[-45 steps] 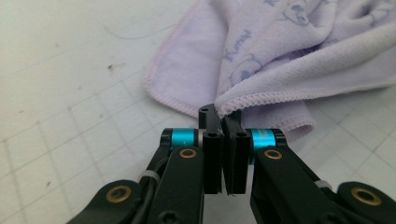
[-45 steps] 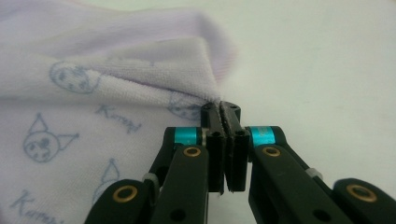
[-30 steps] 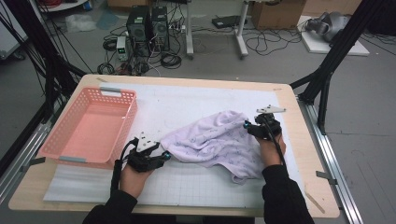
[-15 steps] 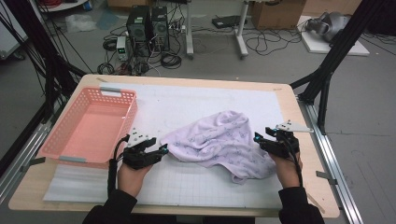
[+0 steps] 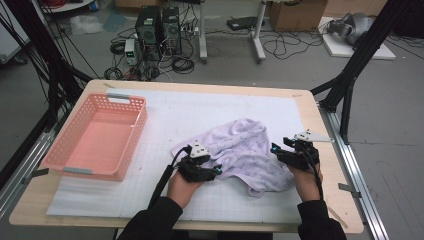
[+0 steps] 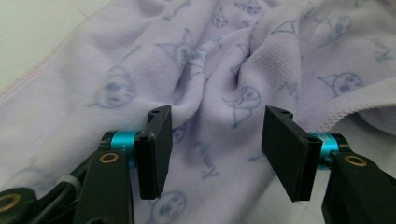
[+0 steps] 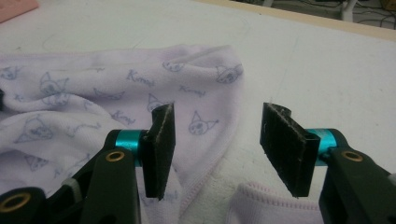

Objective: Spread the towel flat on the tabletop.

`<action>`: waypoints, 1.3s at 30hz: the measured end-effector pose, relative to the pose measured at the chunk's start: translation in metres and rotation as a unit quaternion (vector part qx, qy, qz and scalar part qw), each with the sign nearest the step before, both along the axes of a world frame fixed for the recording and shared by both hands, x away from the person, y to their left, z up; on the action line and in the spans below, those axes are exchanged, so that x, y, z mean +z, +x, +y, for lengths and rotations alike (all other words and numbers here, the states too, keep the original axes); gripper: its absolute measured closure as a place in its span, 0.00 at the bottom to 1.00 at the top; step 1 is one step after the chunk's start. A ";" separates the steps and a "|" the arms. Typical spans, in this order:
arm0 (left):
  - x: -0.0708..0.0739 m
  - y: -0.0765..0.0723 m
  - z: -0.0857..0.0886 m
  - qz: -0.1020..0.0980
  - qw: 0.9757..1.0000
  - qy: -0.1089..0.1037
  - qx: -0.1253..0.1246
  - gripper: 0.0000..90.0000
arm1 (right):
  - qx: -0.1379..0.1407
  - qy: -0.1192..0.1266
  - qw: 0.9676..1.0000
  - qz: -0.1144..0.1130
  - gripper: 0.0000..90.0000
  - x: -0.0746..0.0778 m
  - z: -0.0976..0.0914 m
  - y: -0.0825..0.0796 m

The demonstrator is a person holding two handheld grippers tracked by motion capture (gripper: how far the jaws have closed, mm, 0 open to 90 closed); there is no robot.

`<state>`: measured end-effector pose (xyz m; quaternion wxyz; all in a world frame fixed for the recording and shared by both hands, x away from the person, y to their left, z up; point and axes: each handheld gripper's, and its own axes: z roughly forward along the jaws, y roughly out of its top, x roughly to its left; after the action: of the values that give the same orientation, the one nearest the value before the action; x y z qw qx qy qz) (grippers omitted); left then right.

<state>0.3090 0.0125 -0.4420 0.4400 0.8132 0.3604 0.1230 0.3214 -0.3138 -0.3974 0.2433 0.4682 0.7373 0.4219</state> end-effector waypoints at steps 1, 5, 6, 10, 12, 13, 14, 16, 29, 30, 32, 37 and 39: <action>-0.003 0.001 -0.004 0.000 1.000 0.010 -0.004 0.47 | 0.000 0.001 1.000 0.000 0.50 0.000 0.000 0.000; -0.008 -0.001 -0.012 -0.014 0.999 0.033 -0.012 0.47 | 0.001 0.005 1.000 0.000 0.50 0.001 0.000 0.000; -0.008 -0.001 -0.012 -0.015 0.999 0.033 -0.013 0.49 | 0.000 0.004 1.000 -0.001 0.50 0.001 0.001 0.000; -0.005 -0.002 -0.009 -0.006 0.998 0.031 -0.050 0.89 | 0.002 0.002 1.000 -0.002 0.50 0.001 0.002 0.000; -0.004 0.001 -0.003 0.011 0.999 0.022 -0.048 0.91 | 0.003 0.003 1.000 -0.001 0.50 0.001 0.003 -0.001; -0.003 0.003 0.001 0.017 0.999 0.024 -0.045 0.91 | 0.003 0.005 1.000 -0.001 0.50 0.001 0.003 -0.001; -0.002 0.003 0.005 0.019 0.999 0.026 -0.042 0.91 | 0.002 0.006 1.000 -0.002 0.50 0.001 0.002 -0.001; 0.000 0.002 0.013 0.017 0.999 0.034 -0.037 0.91 | 0.001 0.007 1.000 -0.001 0.50 0.001 0.001 -0.001; 0.010 -0.002 0.094 0.024 0.999 0.033 0.018 0.91 | -0.005 0.010 1.000 -0.005 0.50 0.003 0.000 -0.002; 0.010 -0.002 0.101 0.027 0.999 0.030 0.023 0.91 | -0.007 0.013 1.000 -0.004 0.51 0.003 -0.001 -0.002; 0.010 -0.003 0.114 0.031 0.999 0.019 0.036 0.91 | -0.008 0.013 1.000 -0.004 0.51 0.003 -0.001 -0.001; 0.011 -0.003 0.132 0.027 0.998 0.010 0.056 0.91 | 0.010 0.001 1.000 0.003 0.63 0.001 0.006 0.004; 0.010 -0.003 0.132 0.025 0.998 0.009 0.056 0.91 | 0.030 -0.010 0.999 0.011 0.67 0.000 0.015 0.008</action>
<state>0.3059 0.1446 -0.4320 0.4159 0.7985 0.4152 0.1303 0.3295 -0.2992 -0.3971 0.2270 0.4480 0.7576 0.4168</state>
